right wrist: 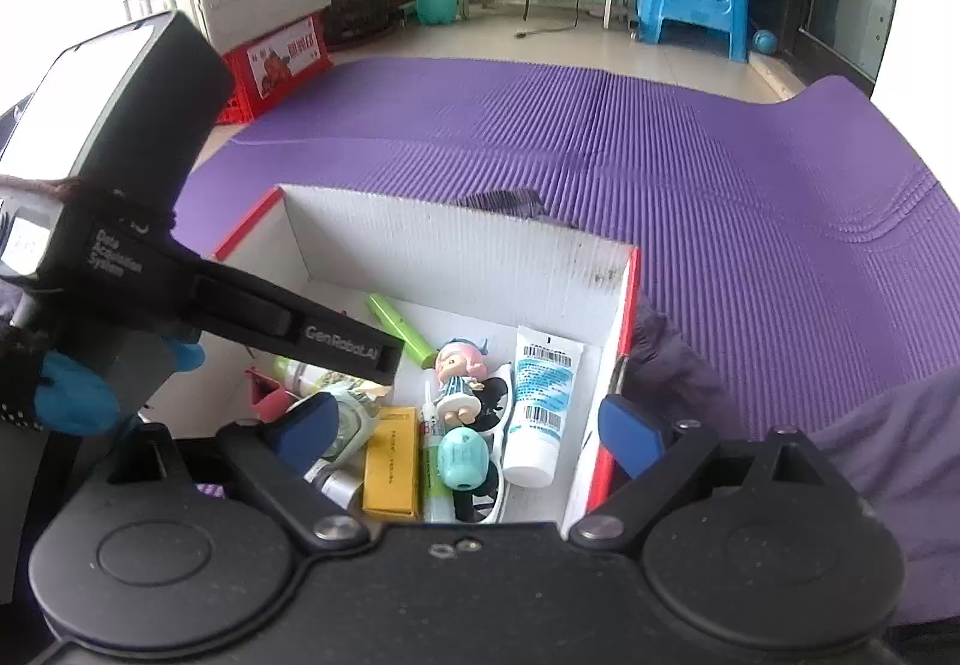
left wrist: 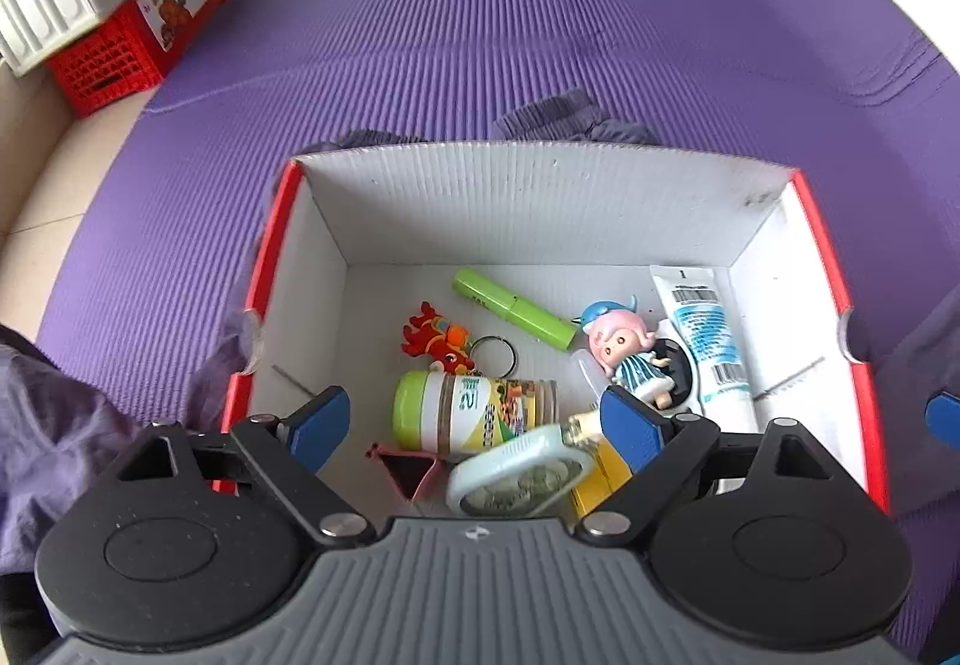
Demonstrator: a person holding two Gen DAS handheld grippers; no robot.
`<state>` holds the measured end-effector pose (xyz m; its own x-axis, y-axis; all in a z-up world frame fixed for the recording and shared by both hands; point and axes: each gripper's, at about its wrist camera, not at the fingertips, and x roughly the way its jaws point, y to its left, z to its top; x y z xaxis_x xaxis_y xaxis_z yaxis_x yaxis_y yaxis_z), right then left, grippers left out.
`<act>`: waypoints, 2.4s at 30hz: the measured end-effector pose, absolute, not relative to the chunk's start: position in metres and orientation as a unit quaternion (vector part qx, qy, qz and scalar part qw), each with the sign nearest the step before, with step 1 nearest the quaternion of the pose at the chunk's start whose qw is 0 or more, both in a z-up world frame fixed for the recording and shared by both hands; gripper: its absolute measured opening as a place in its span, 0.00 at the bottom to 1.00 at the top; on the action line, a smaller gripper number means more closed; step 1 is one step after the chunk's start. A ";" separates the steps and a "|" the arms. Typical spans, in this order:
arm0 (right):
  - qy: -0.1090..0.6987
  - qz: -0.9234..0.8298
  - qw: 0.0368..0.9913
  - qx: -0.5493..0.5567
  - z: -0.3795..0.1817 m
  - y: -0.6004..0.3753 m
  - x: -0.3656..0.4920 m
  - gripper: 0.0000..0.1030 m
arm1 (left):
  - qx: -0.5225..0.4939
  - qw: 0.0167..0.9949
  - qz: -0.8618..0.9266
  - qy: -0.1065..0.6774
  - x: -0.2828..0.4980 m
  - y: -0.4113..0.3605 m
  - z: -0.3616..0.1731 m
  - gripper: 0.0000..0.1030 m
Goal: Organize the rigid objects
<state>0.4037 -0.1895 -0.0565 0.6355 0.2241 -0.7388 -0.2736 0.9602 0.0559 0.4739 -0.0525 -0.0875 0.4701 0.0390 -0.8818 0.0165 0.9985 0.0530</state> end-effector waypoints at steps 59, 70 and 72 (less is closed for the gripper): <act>0.272 0.179 0.944 0.059 0.041 -0.233 0.174 1.00 | 0.034 0.938 -0.016 0.344 0.177 -0.044 0.048 0.89; 0.255 0.148 0.953 0.071 0.047 -0.242 0.153 1.00 | 0.014 0.939 -0.019 0.343 0.161 -0.046 0.051 0.89; 0.251 0.134 0.957 0.062 0.047 -0.242 0.152 1.00 | 0.013 0.940 -0.022 0.341 0.159 -0.046 0.052 0.89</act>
<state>0.1523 -0.2420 0.0467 0.8381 0.2872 -0.4638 -0.2250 0.9565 0.1858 0.1586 -0.0459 0.0518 0.7668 -0.0324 -0.6410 0.0497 0.9987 0.0090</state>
